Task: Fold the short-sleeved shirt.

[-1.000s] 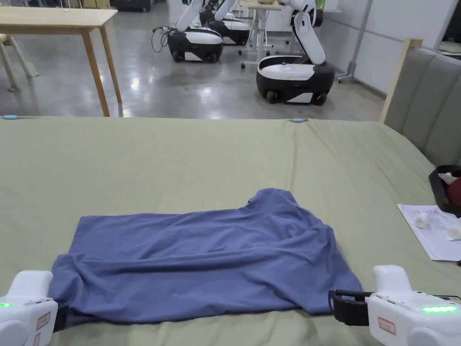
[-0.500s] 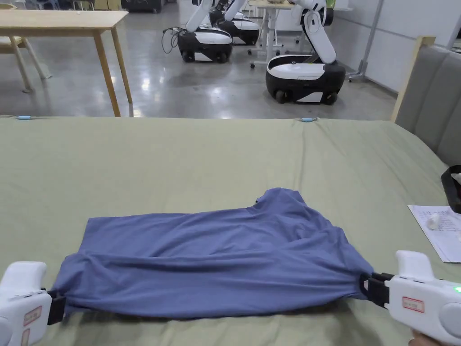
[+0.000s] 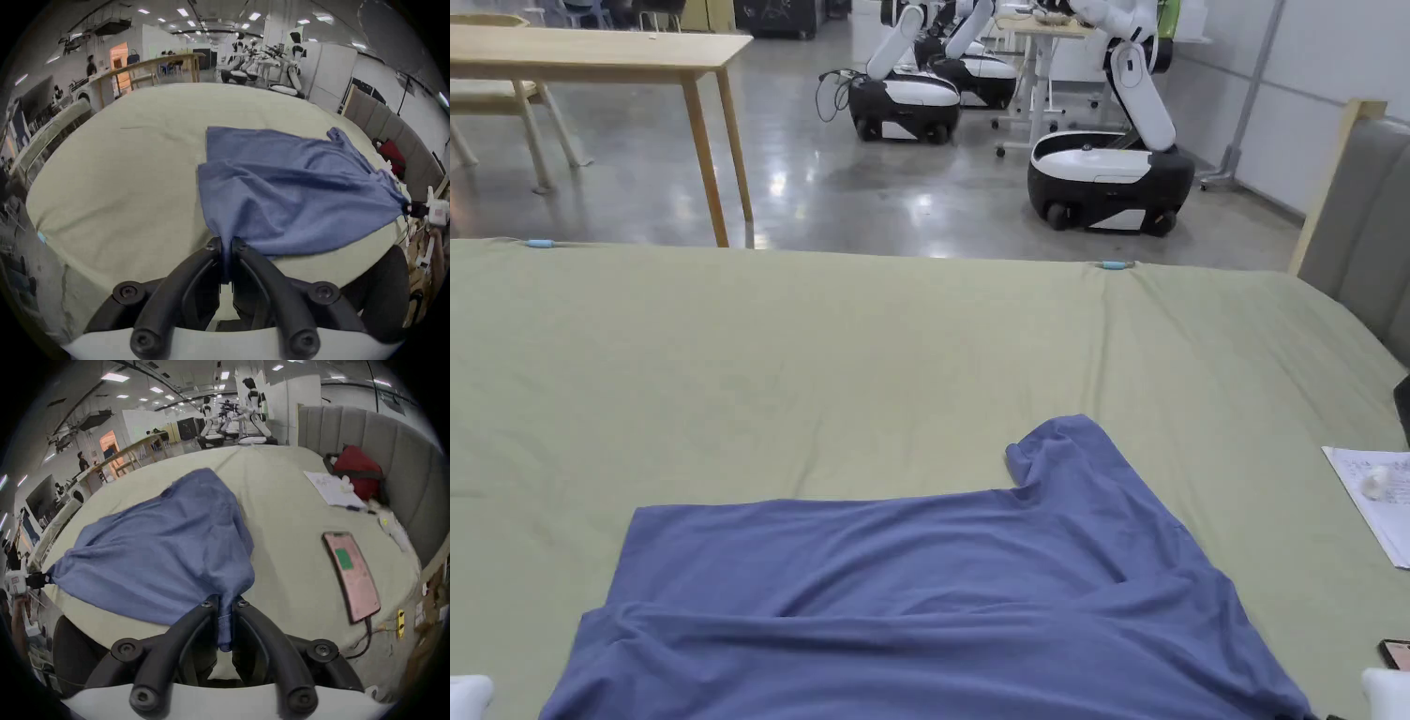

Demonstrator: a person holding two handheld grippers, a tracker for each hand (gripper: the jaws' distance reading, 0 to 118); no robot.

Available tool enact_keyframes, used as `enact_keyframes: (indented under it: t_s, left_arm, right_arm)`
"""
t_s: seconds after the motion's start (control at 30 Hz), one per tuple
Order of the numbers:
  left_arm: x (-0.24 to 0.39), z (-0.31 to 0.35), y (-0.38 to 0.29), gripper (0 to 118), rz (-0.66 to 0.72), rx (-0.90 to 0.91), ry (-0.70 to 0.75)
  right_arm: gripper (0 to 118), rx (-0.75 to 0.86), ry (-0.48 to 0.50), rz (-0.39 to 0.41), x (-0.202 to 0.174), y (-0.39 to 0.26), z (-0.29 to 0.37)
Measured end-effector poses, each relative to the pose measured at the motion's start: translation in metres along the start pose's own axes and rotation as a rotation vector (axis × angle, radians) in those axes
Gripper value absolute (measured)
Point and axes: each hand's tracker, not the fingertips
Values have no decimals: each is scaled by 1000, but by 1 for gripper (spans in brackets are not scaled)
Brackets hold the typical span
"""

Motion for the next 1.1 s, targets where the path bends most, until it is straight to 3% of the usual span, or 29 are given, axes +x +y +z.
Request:
enact_keyframes:
  t_s: [0.03,0.07,0.1,0.13,0.17,0.3,0.4,0.43,0.47,0.5,0.53,0.57,0.63,0.8,0.97,1.0,1.03,1.07,1.1]
  left_arm:
    - [3,9,1,31,24,98,-17]
    - [4,18,3,69,22,153,-28]
    - [8,25,6,103,-13,172,1]
    - [12,32,11,115,-60,183,40]
    - [8,34,11,113,-101,213,55]
    - [37,55,25,113,-196,347,88]
    - [56,51,32,113,-218,378,56]
    - [64,49,33,113,-220,376,55]
    - [69,46,34,108,-218,368,53]
    - [74,43,36,82,-216,349,45]
    - [76,39,37,40,-240,327,43]
    - [77,33,37,0,-271,301,82]
    - [72,27,39,0,-272,312,84]
    - [49,-5,68,0,-235,220,87]
    - [20,-73,115,0,-201,138,64]
    - [17,-87,126,19,-205,124,82]
    - [12,-103,137,58,-214,99,119]
    - [8,-119,149,106,-215,77,149]
    - [13,-130,161,116,-214,46,164]
  right_arm:
    - [13,39,18,-31,2,-3,2]
    - [30,98,19,-45,1,-4,8]
    - [75,160,-3,-38,-3,-2,18]
    - [104,231,-49,-21,-8,1,28]
    - [112,273,-47,-5,-15,5,36]
    - [113,475,53,53,-56,26,66]
    - [113,516,86,190,-100,37,67]
    - [111,512,104,234,-115,39,65]
    - [99,509,122,265,-128,40,63]
    - [45,501,111,289,-140,42,60]
    - [1,474,73,305,-151,43,53]
    - [1,482,80,302,-156,40,47]
    - [1,442,193,331,-161,41,42]
    - [1,417,176,371,-166,41,30]
    - [1,352,187,325,-152,49,10]
    - [1,347,182,317,-148,51,7]
    - [1,340,174,309,-145,54,4]
    - [1,333,164,302,-142,58,3]
    - [1,328,156,296,-138,62,0]
